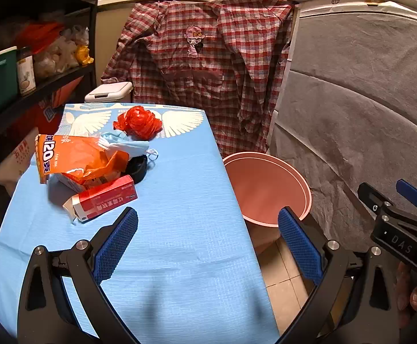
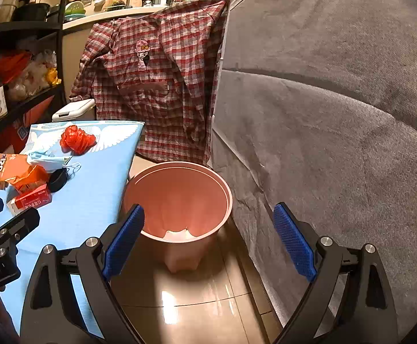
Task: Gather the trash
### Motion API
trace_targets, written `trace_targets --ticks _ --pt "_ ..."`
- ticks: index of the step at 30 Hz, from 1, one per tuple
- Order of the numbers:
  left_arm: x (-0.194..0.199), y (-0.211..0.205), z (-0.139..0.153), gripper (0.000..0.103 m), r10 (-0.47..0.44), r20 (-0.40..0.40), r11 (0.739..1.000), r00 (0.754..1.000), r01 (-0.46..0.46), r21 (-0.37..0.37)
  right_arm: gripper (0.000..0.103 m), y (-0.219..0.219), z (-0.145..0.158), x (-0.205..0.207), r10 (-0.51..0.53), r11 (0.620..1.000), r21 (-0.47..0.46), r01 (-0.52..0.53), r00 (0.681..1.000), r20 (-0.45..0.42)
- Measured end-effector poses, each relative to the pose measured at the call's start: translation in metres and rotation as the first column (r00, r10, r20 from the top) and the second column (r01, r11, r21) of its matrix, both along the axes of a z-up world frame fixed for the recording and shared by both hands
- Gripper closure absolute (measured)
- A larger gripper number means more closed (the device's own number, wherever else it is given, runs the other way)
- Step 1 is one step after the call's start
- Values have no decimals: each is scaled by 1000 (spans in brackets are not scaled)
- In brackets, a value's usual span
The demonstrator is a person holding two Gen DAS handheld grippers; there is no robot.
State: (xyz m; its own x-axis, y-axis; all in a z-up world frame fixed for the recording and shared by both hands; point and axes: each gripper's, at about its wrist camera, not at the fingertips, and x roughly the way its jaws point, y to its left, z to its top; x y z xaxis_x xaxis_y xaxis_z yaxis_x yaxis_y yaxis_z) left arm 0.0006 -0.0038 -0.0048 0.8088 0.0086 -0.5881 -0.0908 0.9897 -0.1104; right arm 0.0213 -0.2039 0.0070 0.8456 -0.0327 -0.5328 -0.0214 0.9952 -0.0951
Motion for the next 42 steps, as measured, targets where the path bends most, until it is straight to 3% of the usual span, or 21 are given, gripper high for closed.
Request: trace_targets --ticks 42 --pt "-3 -4 1 8 -9 7 1000 1000 9 2 13 0 1 0 5 1000 3 -5 1000 -1"
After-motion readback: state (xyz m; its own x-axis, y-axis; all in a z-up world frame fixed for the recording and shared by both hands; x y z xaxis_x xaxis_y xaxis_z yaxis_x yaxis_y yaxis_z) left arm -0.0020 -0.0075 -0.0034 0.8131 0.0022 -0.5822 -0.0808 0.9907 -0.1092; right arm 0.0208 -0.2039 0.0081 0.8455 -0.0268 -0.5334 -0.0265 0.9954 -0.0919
